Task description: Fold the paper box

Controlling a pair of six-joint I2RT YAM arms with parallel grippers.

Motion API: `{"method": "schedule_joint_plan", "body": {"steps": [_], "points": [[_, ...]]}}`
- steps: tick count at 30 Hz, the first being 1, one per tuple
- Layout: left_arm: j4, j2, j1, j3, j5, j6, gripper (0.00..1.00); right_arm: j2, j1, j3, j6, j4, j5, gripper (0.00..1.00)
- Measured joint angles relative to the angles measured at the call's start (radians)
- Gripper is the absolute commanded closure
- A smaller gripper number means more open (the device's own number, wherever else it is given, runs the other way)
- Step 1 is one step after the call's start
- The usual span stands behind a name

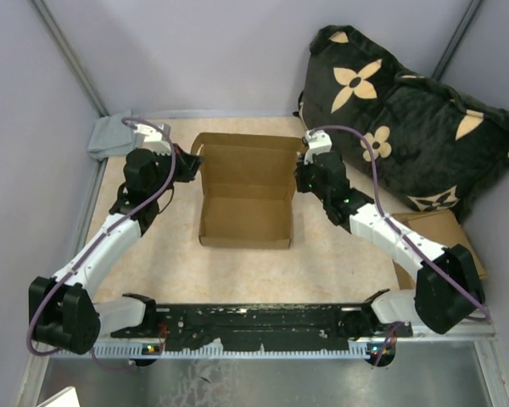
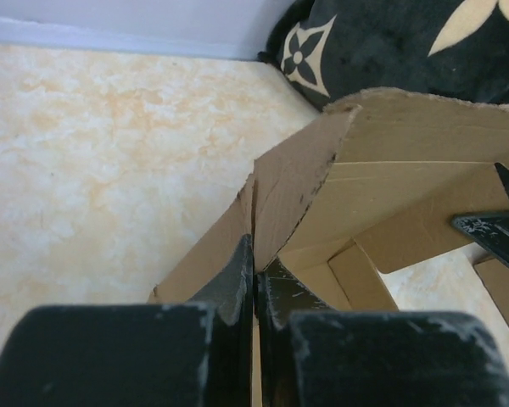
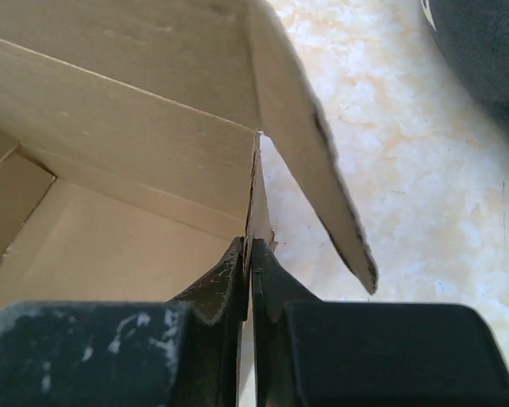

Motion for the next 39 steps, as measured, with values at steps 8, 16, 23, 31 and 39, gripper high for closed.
{"method": "schedule_joint_plan", "body": {"steps": [8,16,23,31,39], "points": [[-0.003,-0.132,-0.018,-0.128,-0.035,-0.015,0.98,-0.098,0.09,-0.144,-0.003,0.121,0.107,0.94],[-0.053,-0.235,-0.03,-0.186,-0.037,-0.029,0.95,-0.124,0.151,-0.189,-0.005,0.165,0.185,0.93],[-0.111,-0.294,-0.036,-0.225,-0.038,-0.039,0.92,-0.141,0.192,-0.225,0.013,0.187,0.225,0.91],[-0.205,-0.372,-0.056,-0.257,-0.024,-0.054,0.88,-0.253,0.218,-0.322,0.074,0.14,0.211,0.85],[-0.387,-0.467,-0.069,-0.291,-0.009,-0.079,0.57,-0.348,0.236,-0.376,0.185,0.0,0.082,0.55]]}}
